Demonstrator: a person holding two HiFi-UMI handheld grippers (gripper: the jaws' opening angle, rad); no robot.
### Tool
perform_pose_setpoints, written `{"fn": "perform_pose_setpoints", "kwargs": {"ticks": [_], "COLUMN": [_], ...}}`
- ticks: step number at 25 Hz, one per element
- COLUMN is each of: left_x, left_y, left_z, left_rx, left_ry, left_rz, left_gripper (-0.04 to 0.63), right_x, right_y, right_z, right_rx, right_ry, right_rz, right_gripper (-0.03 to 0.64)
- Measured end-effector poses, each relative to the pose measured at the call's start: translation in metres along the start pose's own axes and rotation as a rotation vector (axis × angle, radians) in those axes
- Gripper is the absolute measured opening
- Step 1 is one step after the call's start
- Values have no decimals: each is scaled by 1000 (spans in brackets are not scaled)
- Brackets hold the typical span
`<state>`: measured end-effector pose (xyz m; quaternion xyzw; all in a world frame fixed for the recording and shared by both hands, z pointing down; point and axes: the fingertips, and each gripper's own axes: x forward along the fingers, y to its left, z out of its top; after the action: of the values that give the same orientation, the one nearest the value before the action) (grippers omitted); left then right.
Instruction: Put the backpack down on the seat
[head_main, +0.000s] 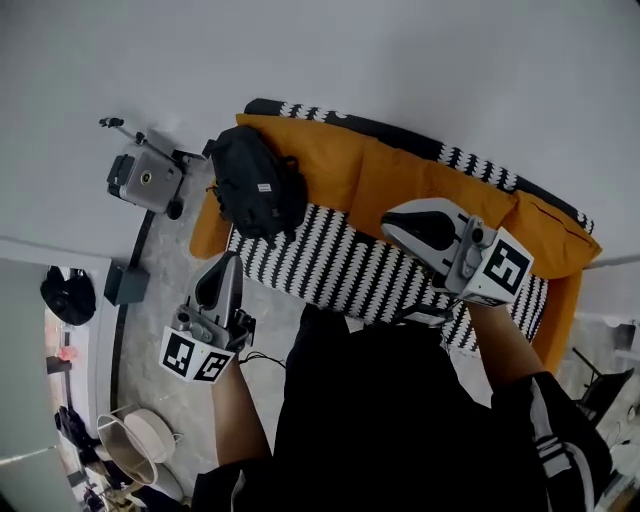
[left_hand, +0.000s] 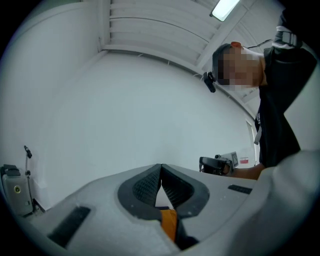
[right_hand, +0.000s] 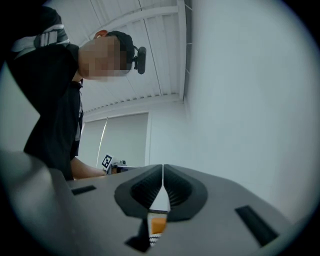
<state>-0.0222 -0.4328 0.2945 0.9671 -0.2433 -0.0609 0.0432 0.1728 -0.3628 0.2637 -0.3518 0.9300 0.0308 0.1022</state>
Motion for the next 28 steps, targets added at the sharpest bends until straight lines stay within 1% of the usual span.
{"fn": "perform_pose_setpoints", "kwargs": {"ticks": [3,8,10,14,16,19,22,25,28], "left_x": [-18,-46,-59,-82,-93,-113,-141,-177,-218], "left_y": [-32,-80,-97,-122,-133,-147,-161,-177,-192], "left_z": [-4,-13,-13,-17,-20,-16,-9,-4,-2], "left_rx": [-6,55,55,15,4,9,13,30,29], "left_ry": [18,96,111,114,115,103,95,98,92], "left_rz": [-17,-29,-29,-47,-62,-72,-70,-62,-47], "left_gripper": [23,23,23,23,23,23,23,23,23], "right_x": [-22,-45,-51,-54,-52,-47,-43,-38,-32], "right_y": [17,51,66,93,108,132,168,203,247], "right_z": [3,-10,-12,-20,-20,-15,-13,-13,-20], "right_rx": [31,83,107,115,116,122,127,134,147], "right_ry": [-25,3,2,47,52,44,68,64,80], "right_rz": [-21,-2,4,-4,-2,4,11,17,37], "right_gripper": [31,31,31,31,31,29,31,31,29]}}
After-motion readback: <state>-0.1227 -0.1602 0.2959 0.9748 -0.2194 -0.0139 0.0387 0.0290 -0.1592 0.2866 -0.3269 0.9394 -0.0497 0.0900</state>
